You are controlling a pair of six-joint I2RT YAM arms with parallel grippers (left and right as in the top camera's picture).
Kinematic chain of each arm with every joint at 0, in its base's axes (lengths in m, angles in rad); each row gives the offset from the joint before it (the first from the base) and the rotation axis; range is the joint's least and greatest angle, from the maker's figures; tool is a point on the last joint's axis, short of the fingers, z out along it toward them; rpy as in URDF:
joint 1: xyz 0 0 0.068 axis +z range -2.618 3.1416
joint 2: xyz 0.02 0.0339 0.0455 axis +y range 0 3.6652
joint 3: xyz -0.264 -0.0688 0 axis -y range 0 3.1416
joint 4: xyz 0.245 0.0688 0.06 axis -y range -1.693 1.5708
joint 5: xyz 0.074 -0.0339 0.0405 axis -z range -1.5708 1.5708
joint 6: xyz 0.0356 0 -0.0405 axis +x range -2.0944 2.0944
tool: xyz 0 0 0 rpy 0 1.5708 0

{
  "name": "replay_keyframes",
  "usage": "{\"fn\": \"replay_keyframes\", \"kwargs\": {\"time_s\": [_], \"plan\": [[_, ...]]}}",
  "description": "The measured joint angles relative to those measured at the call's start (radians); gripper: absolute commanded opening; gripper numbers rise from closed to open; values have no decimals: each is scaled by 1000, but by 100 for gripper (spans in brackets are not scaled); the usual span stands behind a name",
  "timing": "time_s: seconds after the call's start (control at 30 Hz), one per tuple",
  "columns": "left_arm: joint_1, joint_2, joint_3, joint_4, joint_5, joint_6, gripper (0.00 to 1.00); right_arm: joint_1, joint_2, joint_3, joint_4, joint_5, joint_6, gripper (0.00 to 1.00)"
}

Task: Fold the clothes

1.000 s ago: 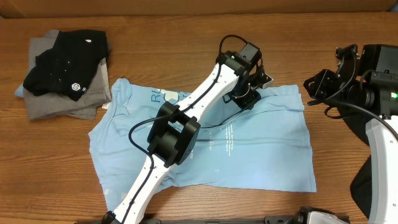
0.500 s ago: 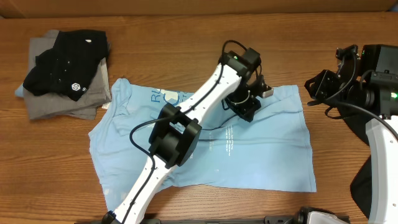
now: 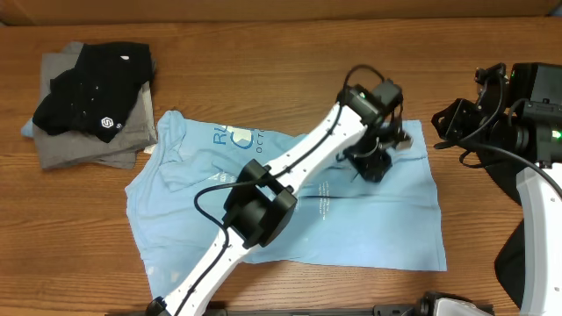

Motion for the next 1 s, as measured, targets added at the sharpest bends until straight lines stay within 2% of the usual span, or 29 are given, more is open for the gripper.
{"fn": "replay_keyframes", "kwargs": {"time_s": [0.17,0.37,0.57,0.83,0.93,1.0], "plan": [[36,0,45,146,2,-5,44,-4,0,0,10,87,76,22],[36,7,41,238,3,-6,47,-77,0,0,18,134,179,24],[26,48,40,262,45,-5,47,-153,0,0,1,129,221,24],[26,109,37,294,56,-6,50,-159,0,0,-15,124,233,24],[25,126,36,306,58,-6,56,-159,0,0,-26,123,236,24],[24,132,33,319,60,-9,57,-159,0,0,-29,123,236,24]]}}
